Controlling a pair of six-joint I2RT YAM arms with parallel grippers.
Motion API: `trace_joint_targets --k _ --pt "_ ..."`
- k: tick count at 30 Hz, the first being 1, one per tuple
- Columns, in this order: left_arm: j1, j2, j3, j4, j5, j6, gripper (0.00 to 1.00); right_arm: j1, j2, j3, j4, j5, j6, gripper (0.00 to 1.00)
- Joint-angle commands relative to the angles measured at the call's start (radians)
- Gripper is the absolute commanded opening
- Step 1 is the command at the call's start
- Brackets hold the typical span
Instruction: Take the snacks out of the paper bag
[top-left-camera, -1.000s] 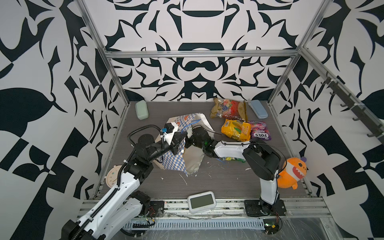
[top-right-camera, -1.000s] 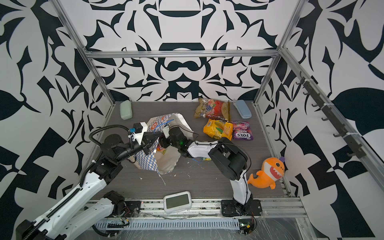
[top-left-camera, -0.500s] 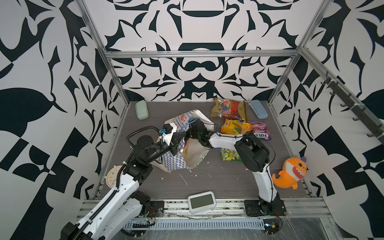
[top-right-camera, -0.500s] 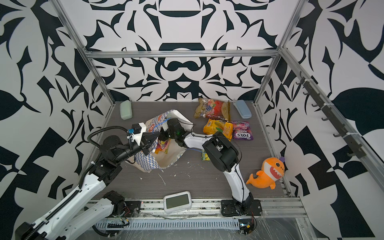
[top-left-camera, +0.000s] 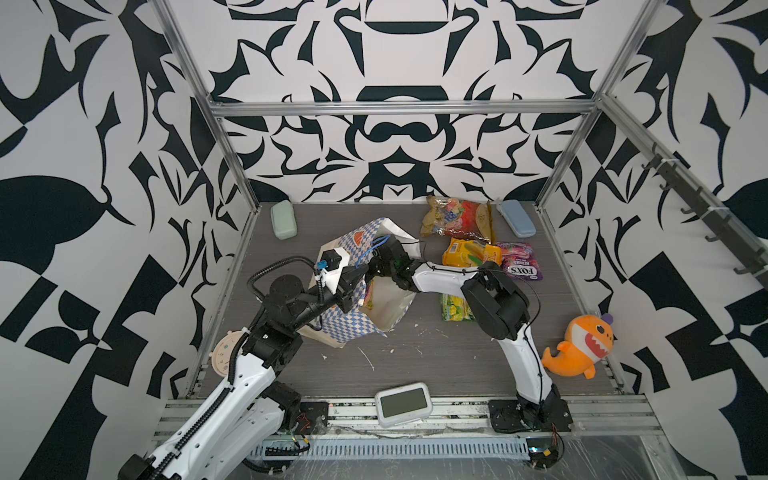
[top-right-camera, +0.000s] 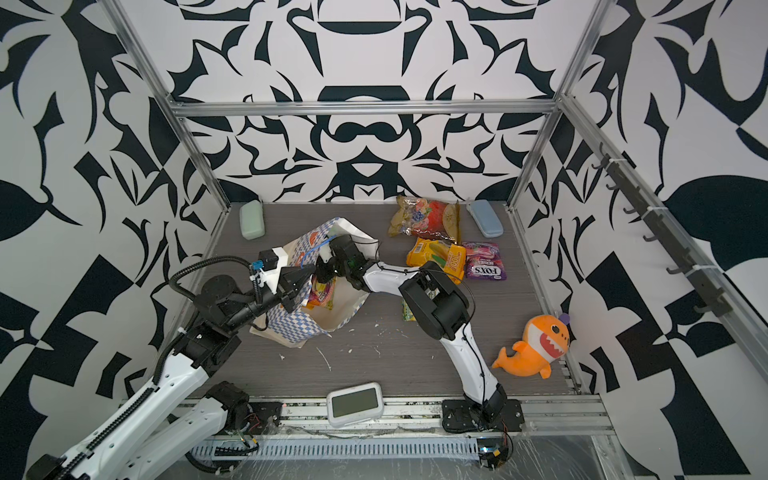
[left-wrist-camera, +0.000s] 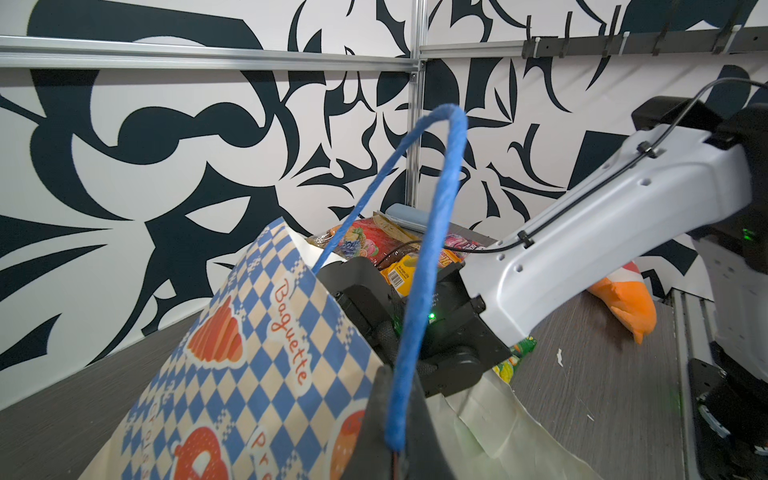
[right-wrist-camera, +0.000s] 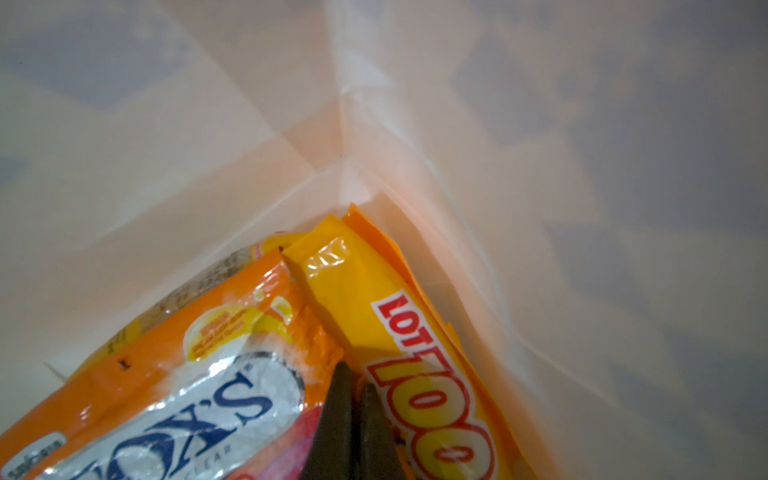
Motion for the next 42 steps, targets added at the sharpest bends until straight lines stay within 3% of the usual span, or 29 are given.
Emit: trace_joint_targets --k 1,14,21,31,34,36,40,42 --pt "-0.009 -0.024 -0.005 0.043 0.028 0.003 0.00 -0.012 -0.079 -0.038 0.007 -0.012 0.045 0.00" --pt "-0.010 -0.017 -0.007 0.031 0.001 0.009 0.00 -0.014 -0.337 -0.270 0.118 -0.104 0.119 0.00" --pt "-0.009 -0.021 -0.006 0.016 -0.004 0.016 0.00 -0.013 -0.471 -0.368 0.117 -0.067 0.149 0.00" --pt "-0.008 0.003 0.000 0.005 0.028 0.027 0.00 -0.014 -0.555 -0.430 0.025 0.016 0.087 0.00" --pt "-0.009 0.014 0.006 -0.001 0.040 0.029 0.00 -0.005 -0.548 -0.412 -0.037 0.004 0.059 0.08" --pt "-0.009 0.016 0.012 -0.005 0.045 0.029 0.00 0.044 -0.572 -0.436 -0.033 0.002 -0.001 0.10" --pt "-0.009 0.018 0.015 -0.023 0.037 0.047 0.00 0.250 -0.573 -0.493 -0.050 0.100 -0.229 0.11" --pt "-0.009 0.014 0.014 -0.031 0.031 0.053 0.00 0.333 -0.563 -0.537 0.003 0.158 -0.274 0.11"
